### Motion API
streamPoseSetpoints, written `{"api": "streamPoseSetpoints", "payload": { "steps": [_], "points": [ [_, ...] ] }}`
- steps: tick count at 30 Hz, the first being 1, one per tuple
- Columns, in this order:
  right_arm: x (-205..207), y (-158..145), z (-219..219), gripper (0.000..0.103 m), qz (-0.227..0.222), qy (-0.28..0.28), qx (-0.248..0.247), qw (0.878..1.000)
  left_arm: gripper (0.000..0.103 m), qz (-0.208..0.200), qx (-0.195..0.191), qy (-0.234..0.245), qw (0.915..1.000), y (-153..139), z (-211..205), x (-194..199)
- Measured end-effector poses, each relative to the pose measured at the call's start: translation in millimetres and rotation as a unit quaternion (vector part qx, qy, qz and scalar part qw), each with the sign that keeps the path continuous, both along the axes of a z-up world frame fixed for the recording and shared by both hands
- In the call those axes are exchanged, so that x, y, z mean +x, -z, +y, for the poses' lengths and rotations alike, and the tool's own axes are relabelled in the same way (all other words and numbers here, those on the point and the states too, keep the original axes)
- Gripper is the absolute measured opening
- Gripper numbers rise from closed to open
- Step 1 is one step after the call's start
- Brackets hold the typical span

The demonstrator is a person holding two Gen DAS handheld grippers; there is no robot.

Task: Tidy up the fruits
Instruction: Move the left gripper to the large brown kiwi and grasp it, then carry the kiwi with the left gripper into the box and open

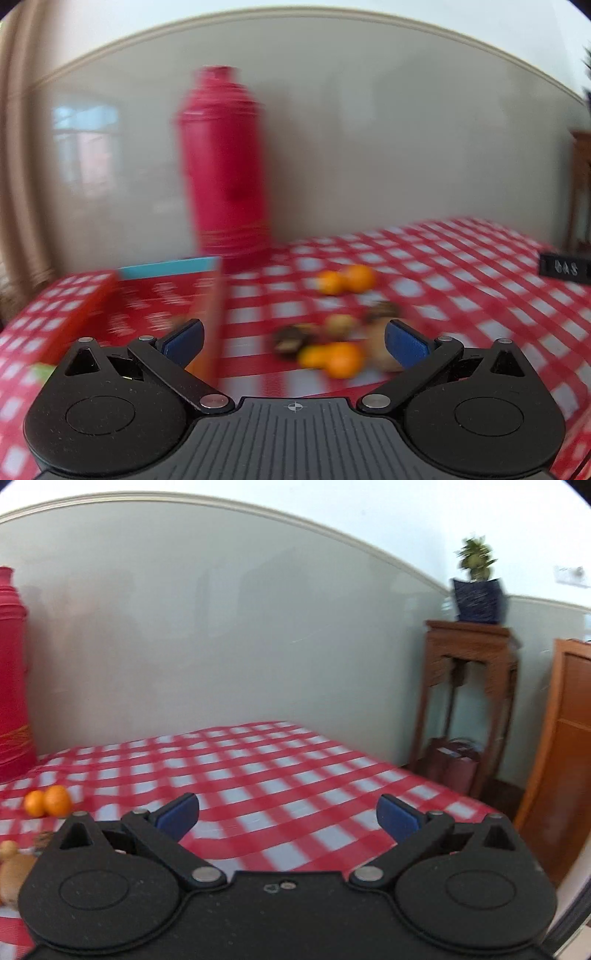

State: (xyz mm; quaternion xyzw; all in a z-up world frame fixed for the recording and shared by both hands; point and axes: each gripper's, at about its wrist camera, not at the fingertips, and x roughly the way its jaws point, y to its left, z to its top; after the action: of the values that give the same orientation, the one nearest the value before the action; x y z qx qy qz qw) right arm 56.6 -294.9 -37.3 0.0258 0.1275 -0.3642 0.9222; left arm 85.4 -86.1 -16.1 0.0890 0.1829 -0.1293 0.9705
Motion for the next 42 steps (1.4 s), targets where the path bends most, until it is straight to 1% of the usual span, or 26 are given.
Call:
{"api": "streamPoseSetpoints", "payload": {
  "steps": [3, 6, 8, 9, 10, 12, 14, 18, 26, 27, 28, 29, 31, 34, 39, 40, 42],
  "points": [
    [-6.2, -2.0, -13.1, 0.097, 0.004, 0.002, -0.009, 1.0, 0.103, 0.012, 0.021, 0.03, 0.9993, 12.2, -41.7, 7.6],
    [-13.9, 1.3, -30.5, 0.097, 0.004, 0.003, 0.001, 1.0, 0.102, 0.032, 0.022, 0.043, 0.9983, 20.9, -65.4, 15.9],
    [-18.7, 0.3, -39.0, 0.097, 0.002, 0.006, 0.011, 1.0, 0.102, 0.039, 0.025, 0.044, 0.998, 25.4, -73.7, 21.7],
    [-19.9, 0.1, -41.6, 0.097, 0.0, 0.007, 0.014, 1.0, 0.098, 0.043, 0.027, 0.046, 0.9977, 28.1, -78.1, 24.4],
    [-21.6, 0.2, -43.7, 0.097, -0.002, 0.01, 0.017, 1.0, 0.084, 0.048, 0.029, 0.049, 0.9972, 30.6, -81.7, 27.6],
    [-25.8, 0.3, -48.0, 0.097, -0.006, 0.016, 0.023, 1.0, 0.07, 0.071, 0.032, 0.057, 0.9953, 35.8, -87.7, 37.2],
    [-27.2, 1.4, -51.3, 0.097, -0.01, 0.017, 0.028, 0.999, 0.07, 0.069, 0.038, 0.048, 0.9958, 39.6, -89.7, 42.1],
    [-28.0, 3.0, -54.5, 0.097, -0.009, 0.014, 0.031, 0.999, 0.07, 0.078, 0.041, 0.034, 0.9956, 44.1, -90.6, 47.5],
    [-24.6, 3.5, -49.8, 0.097, -0.009, -0.002, 0.031, 0.999, 0.07, 0.08, 0.044, 0.023, 0.9955, 46.0, -96.6, 52.3],
    [-24.3, 3.3, -48.7, 0.097, -0.009, -0.005, 0.032, 0.999, 0.067, 0.08, 0.045, 0.02, 0.9956, 46.2, -97.0, 52.4],
    [-24.1, 3.0, -48.0, 0.097, -0.01, -0.008, 0.033, 0.999, 0.061, 0.078, 0.05, 0.013, 0.9956, 46.7, -97.8, 52.7],
    [-23.7, 2.7, -47.3, 0.097, -0.011, -0.01, 0.034, 0.999, 0.058, 0.076, 0.052, 0.007, 0.9957, 46.8, -97.9, 53.3],
    [-23.0, 2.0, -45.8, 0.097, -0.012, -0.014, 0.037, 0.999, 0.05, 0.076, 0.048, -0.001, 0.9959, 46.4, -95.5, 55.5],
    [-20.9, 2.0, -43.1, 0.097, -0.012, -0.022, 0.041, 0.999, 0.049, 0.081, 0.039, -0.004, 0.9959, 45.2, -91.9, 57.5],
    [-19.6, 2.5, -39.2, 0.097, -0.01, -0.029, 0.039, 0.999, 0.051, 0.075, 0.061, -0.004, 0.9953, 48.7, -98.7, 55.7],
    [-19.4, 2.5, -38.9, 0.097, -0.01, -0.028, 0.038, 0.999, 0.051, 0.074, 0.062, -0.005, 0.9953, 48.7, -99.7, 55.5],
    [-19.4, 2.7, -39.3, 0.097, -0.012, -0.027, 0.039, 0.999, 0.05, 0.074, 0.052, -0.009, 0.9958, 48.3, -97.6, 56.0]
  ]
}}
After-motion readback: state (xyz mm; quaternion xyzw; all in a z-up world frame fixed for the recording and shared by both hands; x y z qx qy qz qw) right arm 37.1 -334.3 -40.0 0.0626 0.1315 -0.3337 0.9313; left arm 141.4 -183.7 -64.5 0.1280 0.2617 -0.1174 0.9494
